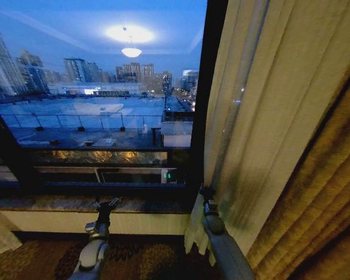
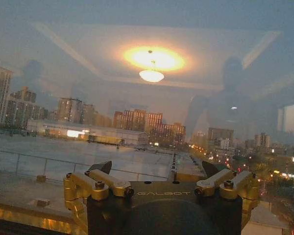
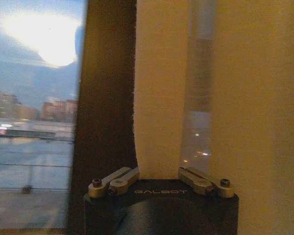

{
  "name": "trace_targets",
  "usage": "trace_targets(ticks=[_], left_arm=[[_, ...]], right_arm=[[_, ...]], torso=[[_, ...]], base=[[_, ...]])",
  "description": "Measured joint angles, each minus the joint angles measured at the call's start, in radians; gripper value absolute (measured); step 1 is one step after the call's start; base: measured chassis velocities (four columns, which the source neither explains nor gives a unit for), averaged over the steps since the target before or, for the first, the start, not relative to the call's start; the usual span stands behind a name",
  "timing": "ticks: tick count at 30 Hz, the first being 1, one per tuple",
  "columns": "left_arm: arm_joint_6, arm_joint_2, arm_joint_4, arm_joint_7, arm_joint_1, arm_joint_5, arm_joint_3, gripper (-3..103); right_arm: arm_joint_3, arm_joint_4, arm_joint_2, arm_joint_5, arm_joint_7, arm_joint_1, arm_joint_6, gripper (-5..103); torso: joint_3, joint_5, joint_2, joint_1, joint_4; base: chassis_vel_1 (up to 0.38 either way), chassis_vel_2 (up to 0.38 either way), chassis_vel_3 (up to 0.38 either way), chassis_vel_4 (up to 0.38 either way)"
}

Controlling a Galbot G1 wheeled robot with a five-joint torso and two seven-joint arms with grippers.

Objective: Open the curtains by pulling them apart, changing their state from closed to fully open.

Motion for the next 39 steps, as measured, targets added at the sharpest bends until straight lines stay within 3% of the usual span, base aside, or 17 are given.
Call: trace_targets(ticks=[4,13,24,31,34,36,39], left_arm=[[0.000,0.000,0.000,0.000,0.000,0.000,0.000,100],[0.000,0.000,0.000,0.000,0.000,0.000,0.000,100],[0.000,0.000,0.000,0.000,0.000,0.000,0.000,100],[0.000,0.000,0.000,0.000,0.000,0.000,0.000,100],[0.000,0.000,0.000,0.000,0.000,0.000,0.000,100],[0.000,0.000,0.000,0.000,0.000,0.000,0.000,100],[0.000,0.000,0.000,0.000,0.000,0.000,0.000,100]], right_arm=[[0.022,0.000,-0.024,0.016,0.030,0.008,-0.019,0],[0.071,0.015,-0.092,0.022,0.182,0.000,-0.107,0],[0.117,0.024,-0.153,0.019,0.257,-0.033,-0.152,0],[0.089,0.077,-0.147,0.037,0.246,-0.063,-0.143,0],[0.043,0.131,-0.118,0.039,0.201,-0.088,-0.104,9],[0.039,0.134,-0.115,0.039,0.193,-0.089,-0.097,9],[0.000,0.150,-0.100,0.068,0.089,-0.102,-0.028,25]], torso=[[0.000,-0.0001,0.000,0.000,0.0001],[0.000,0.0001,0.000,0.000,0.0001],[0.000,-0.0001,0.000,0.000,-0.0001],[0.000,-0.0001,0.000,0.000,-0.0001],[0.000,-0.0002,0.000,0.000,0.0001],[0.000,-0.0002,0.000,0.000,0.0002],[0.000,-0.0004,0.000,0.000,0.0001]], base=[[0.000,0.000,0.000,0.000],[0.000,0.000,0.000,0.000],[0.000,0.000,0.000,0.000],[0.000,0.000,0.000,0.000],[0.000,0.000,0.000,0.000],[0.000,0.000,0.000,0.000],[0.000,0.000,0.000,0.000]])
